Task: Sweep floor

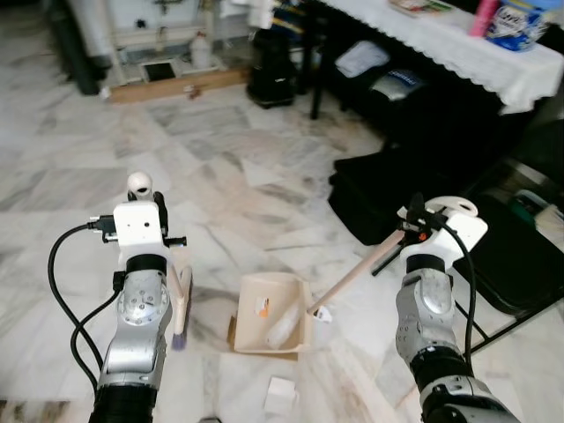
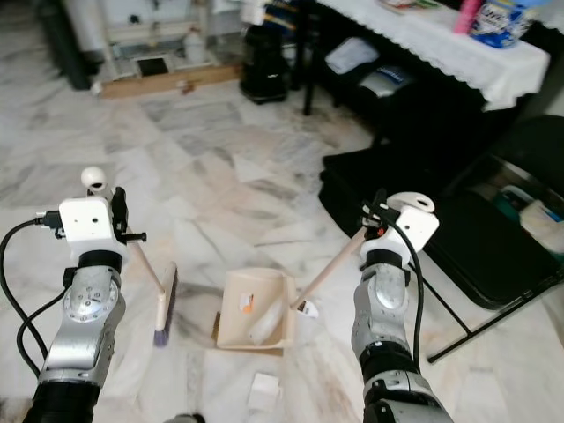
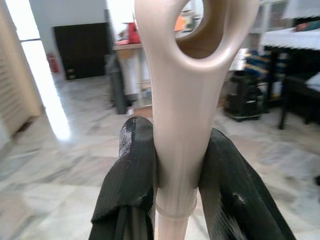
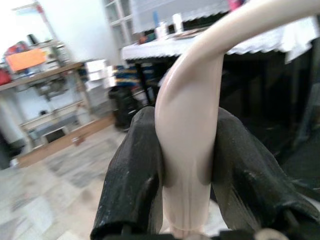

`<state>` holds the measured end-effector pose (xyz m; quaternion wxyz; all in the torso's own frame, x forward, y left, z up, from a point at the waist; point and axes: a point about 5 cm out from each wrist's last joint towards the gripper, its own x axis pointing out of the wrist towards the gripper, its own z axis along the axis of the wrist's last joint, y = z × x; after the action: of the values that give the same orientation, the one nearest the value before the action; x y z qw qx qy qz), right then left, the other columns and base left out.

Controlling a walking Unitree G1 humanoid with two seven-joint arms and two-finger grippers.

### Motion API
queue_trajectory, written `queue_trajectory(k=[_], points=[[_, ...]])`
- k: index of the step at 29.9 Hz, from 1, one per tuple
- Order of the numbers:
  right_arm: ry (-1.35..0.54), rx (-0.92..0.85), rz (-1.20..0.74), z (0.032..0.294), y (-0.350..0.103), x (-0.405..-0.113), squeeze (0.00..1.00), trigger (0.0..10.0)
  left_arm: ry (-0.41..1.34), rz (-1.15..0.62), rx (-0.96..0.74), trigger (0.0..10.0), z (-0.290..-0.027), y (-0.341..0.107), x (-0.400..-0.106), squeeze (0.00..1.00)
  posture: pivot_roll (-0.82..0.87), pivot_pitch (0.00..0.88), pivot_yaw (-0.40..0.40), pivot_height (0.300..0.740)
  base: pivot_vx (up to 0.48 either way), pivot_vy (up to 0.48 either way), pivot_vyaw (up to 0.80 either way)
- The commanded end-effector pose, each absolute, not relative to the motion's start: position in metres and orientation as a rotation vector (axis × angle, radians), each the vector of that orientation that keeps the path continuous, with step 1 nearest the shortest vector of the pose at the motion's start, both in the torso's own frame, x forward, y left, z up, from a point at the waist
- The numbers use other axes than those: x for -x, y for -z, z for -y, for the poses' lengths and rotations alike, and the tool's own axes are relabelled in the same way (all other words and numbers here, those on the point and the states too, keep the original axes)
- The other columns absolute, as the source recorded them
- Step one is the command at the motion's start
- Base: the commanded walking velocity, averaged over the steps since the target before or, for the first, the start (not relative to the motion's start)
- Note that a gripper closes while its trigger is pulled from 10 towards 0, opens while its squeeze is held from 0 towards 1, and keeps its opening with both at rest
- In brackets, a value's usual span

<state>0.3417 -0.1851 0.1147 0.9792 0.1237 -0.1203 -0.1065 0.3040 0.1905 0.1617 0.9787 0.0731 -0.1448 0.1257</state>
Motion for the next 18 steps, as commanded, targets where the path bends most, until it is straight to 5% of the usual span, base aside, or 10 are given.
queue_trajectory(k=[1,18], points=[[0.226,-0.260,0.292,0.1874,-0.1259,-0.3437,0.00,10.0,-0.245,0.353,-0.162,10.0,-0.1876,-0.1753,-0.3062,0.00,0.12,0.100,-0.074,0.740,0.000,0.000,0.80],[0.205,-0.237,0.300,0.1854,-0.1312,-0.3458,0.00,10.0,-0.251,0.344,-0.153,10.0,-0.1887,-0.1722,-0.3069,0.00,0.11,0.086,-0.079,0.740,0.000,0.000,0.80]])
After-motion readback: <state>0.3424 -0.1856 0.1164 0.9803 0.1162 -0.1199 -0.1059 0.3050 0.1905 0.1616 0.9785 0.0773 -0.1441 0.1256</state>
